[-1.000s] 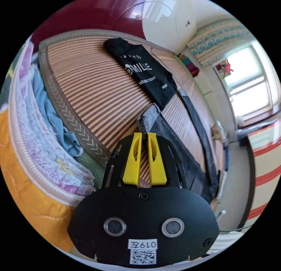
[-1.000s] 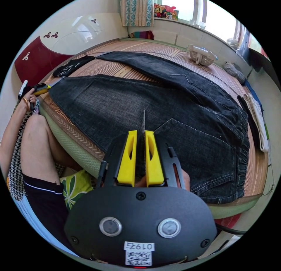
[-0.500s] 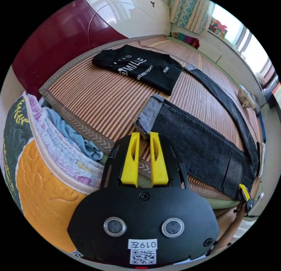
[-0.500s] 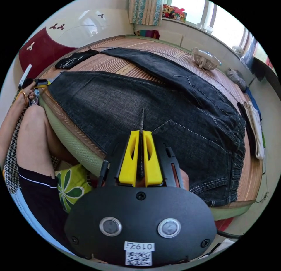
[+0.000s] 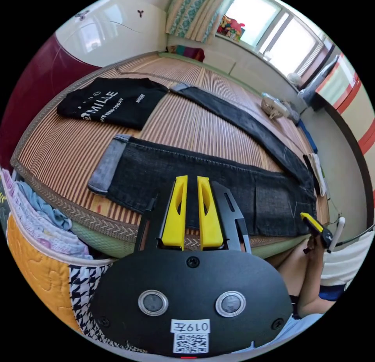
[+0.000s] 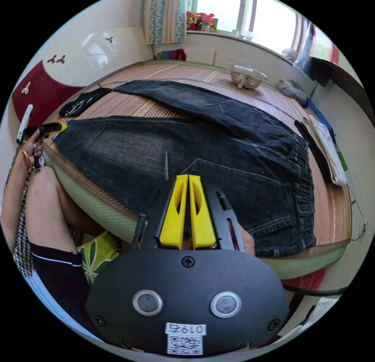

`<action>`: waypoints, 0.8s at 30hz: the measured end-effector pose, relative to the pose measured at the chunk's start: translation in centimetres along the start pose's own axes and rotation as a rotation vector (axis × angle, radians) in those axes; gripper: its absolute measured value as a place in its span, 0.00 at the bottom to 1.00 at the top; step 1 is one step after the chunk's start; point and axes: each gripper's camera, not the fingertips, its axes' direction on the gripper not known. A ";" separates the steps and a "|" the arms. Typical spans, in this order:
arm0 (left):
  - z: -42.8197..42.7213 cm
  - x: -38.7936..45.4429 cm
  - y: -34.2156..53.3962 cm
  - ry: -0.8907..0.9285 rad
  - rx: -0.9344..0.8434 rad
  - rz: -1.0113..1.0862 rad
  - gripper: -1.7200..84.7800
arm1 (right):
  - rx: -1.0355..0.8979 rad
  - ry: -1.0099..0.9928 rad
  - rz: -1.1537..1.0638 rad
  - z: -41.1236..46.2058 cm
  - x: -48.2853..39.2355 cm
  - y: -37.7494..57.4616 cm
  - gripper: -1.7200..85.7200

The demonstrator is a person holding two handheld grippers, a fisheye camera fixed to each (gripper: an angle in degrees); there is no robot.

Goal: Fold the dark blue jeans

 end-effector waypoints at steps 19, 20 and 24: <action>4.9 9.8 0.2 -0.192 -0.122 0.049 0.03 | -0.077 -0.046 0.067 -1.3 3.2 1.9 0.04; 5.0 10.9 0.3 -0.226 -0.114 0.060 0.03 | -0.068 -0.034 0.051 -1.5 2.8 2.0 0.04; 3.1 16.0 2.0 -0.116 0.058 0.214 0.03 | 0.019 0.024 0.010 -4.1 1.4 2.7 0.01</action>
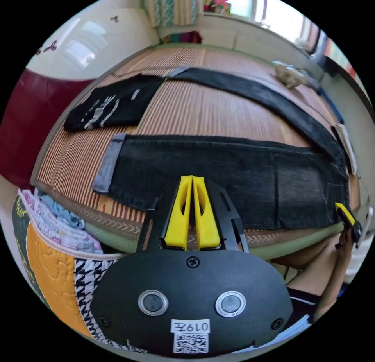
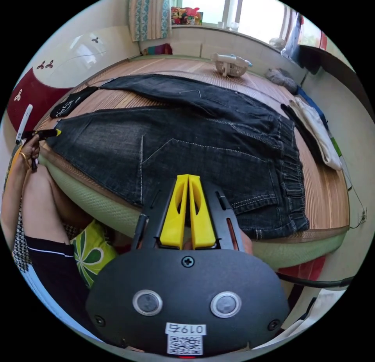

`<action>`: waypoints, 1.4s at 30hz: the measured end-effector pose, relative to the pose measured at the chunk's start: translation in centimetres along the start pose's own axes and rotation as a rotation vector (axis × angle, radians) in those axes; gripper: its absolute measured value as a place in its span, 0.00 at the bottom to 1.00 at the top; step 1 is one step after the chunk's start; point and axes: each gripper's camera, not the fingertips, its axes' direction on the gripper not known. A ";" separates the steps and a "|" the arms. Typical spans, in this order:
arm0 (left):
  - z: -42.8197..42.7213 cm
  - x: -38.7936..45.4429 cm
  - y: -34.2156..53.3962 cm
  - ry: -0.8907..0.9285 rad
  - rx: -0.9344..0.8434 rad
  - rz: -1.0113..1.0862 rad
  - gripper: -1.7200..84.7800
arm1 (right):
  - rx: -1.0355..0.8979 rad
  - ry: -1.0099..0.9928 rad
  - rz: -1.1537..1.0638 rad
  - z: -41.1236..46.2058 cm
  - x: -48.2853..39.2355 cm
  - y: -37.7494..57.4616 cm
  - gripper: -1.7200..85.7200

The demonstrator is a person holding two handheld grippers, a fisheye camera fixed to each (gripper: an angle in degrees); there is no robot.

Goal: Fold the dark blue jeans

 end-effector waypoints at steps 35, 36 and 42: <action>-0.3 19.1 -7.1 0.158 0.079 0.331 0.03 | 0.112 0.159 0.254 -6.4 1.2 1.1 0.01; -0.6 19.3 -8.3 0.196 0.105 0.323 0.03 | 0.146 0.169 0.244 -7.0 0.8 0.6 0.01; 3.3 20.6 -11.7 0.193 0.083 0.326 0.03 | 0.045 0.161 0.221 -5.6 0.8 -2.3 0.01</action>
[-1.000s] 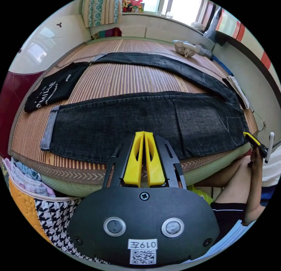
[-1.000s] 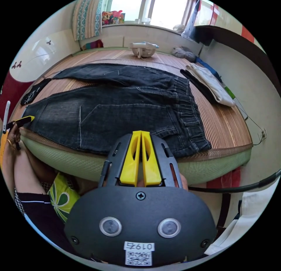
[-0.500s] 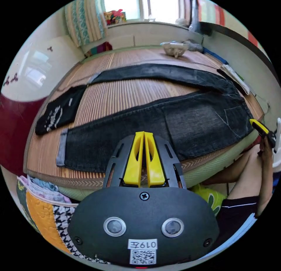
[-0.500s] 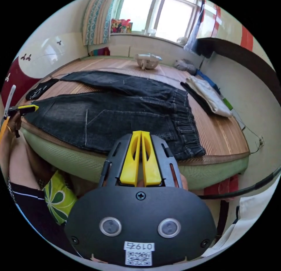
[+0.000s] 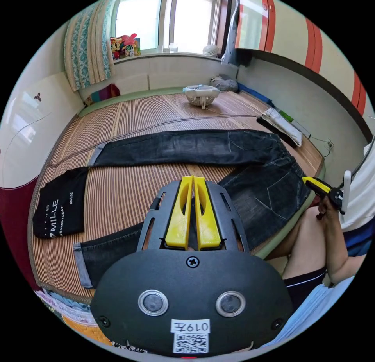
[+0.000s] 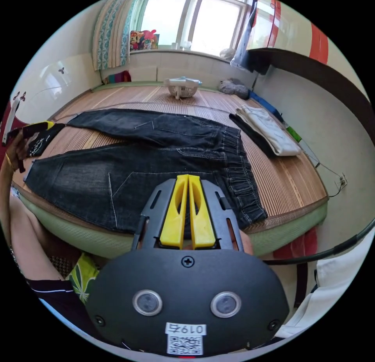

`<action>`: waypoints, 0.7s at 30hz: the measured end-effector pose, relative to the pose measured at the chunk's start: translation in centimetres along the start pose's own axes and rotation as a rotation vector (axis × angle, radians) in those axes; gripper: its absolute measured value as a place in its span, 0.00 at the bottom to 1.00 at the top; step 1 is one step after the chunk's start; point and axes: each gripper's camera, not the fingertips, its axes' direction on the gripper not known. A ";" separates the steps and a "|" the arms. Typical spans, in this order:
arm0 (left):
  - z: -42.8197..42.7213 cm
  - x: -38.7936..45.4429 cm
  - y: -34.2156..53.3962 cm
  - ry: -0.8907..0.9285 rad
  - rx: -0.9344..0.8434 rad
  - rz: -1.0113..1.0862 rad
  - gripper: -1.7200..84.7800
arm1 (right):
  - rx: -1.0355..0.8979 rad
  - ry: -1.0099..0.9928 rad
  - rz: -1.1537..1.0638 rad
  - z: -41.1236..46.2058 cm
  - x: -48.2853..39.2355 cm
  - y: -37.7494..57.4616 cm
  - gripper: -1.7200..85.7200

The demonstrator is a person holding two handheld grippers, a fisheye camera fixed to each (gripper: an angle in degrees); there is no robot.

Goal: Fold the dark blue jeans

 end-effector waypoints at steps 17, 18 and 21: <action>9.8 0.6 -0.8 0.105 -0.338 0.179 0.03 | -0.163 -0.126 0.013 4.4 -0.1 -4.6 0.01; 10.0 0.6 -0.5 0.102 -0.338 0.178 0.03 | -0.191 -0.131 0.007 4.9 -0.3 -4.5 0.01; 10.1 0.4 -0.1 0.092 -0.333 0.173 0.03 | -0.259 -0.064 -0.051 6.2 -1.4 -4.2 0.01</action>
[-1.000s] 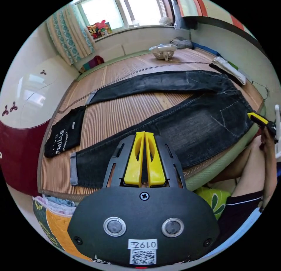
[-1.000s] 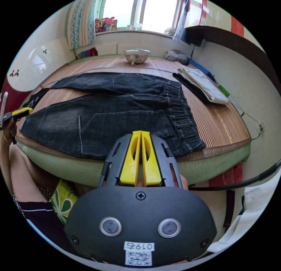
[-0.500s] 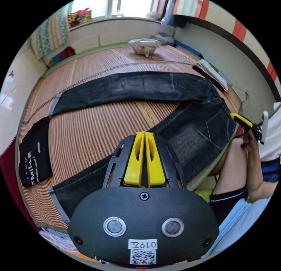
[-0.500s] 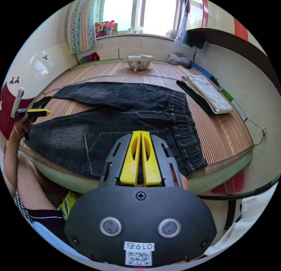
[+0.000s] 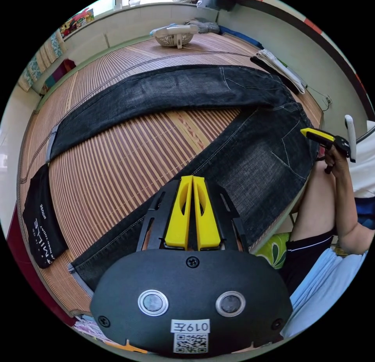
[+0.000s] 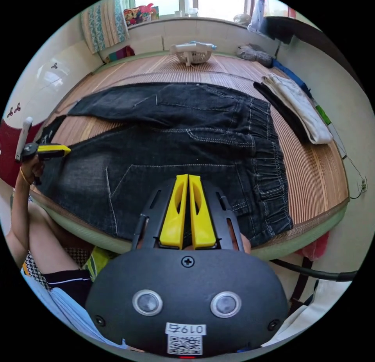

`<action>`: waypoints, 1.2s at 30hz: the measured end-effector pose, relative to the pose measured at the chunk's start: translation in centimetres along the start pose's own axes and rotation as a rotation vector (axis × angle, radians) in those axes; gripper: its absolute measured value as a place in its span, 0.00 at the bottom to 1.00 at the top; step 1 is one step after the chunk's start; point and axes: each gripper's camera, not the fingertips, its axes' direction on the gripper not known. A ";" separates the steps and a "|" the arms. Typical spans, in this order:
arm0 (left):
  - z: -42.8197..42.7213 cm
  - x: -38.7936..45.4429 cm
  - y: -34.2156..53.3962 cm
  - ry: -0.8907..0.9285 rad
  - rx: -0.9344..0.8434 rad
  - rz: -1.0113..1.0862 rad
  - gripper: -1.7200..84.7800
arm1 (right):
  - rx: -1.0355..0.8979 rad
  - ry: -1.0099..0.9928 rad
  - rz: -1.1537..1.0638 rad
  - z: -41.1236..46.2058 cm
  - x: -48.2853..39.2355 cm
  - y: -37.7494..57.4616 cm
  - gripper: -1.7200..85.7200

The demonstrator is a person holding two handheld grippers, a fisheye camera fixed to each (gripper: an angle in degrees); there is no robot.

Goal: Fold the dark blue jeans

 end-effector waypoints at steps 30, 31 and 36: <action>-7.0 -4.1 28.9 0.038 0.576 -0.427 0.03 | 0.368 -0.026 0.213 -11.7 12.2 17.8 0.02; -7.0 -4.1 29.5 0.018 0.578 -0.431 0.03 | 0.374 -0.041 0.222 -11.7 12.7 18.1 0.02; -4.7 -5.2 35.1 0.005 0.545 -0.557 0.03 | 0.329 -0.156 0.236 -11.4 15.2 19.0 0.02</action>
